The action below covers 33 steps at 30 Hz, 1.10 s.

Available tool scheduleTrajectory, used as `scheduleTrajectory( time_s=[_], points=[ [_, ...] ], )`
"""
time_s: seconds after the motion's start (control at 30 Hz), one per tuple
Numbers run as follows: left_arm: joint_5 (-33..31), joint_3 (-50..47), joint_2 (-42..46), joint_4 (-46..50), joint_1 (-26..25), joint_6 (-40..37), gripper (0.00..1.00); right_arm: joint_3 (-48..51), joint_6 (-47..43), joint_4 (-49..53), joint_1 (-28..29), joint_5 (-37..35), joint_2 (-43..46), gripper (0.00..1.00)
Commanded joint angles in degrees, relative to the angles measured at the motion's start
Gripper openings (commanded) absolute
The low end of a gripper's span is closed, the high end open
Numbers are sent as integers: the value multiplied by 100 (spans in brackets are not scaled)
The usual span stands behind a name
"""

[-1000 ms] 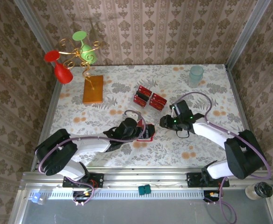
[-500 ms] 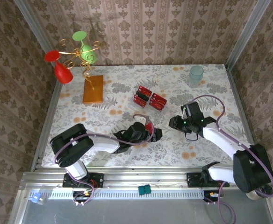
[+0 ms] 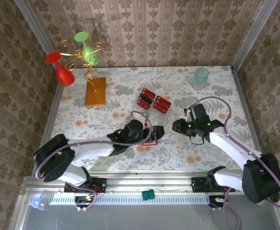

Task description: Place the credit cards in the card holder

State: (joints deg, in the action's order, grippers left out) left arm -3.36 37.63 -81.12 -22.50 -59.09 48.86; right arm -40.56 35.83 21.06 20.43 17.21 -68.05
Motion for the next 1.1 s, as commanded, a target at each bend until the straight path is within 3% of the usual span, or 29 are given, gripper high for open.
scheduleTrajectory(
  time_s=[0.0, 0.27, 0.5, 0.67, 1.07],
  points=[
    [-57, -92, 537, 641, 259, -184, 100, -489, 27, 194, 493, 13, -170, 38],
    [-1107, -783, 2758, 2482, 1013, -111, 100, -2151, 27, 409, 1959, -378, -1865, 37],
    [-1251, -1104, 4137, 3730, 1570, -22, 100, -3763, -143, 841, 2501, -434, -3518, 35],
    [-1026, -1130, 4004, 3867, 1655, -108, 100, -3795, -269, 1116, 2445, -750, -3734, 34],
    [-517, -763, 2554, 3289, 1642, -734, 100, -2355, -152, 378, 1913, -719, -3244, 32]
  ],
)
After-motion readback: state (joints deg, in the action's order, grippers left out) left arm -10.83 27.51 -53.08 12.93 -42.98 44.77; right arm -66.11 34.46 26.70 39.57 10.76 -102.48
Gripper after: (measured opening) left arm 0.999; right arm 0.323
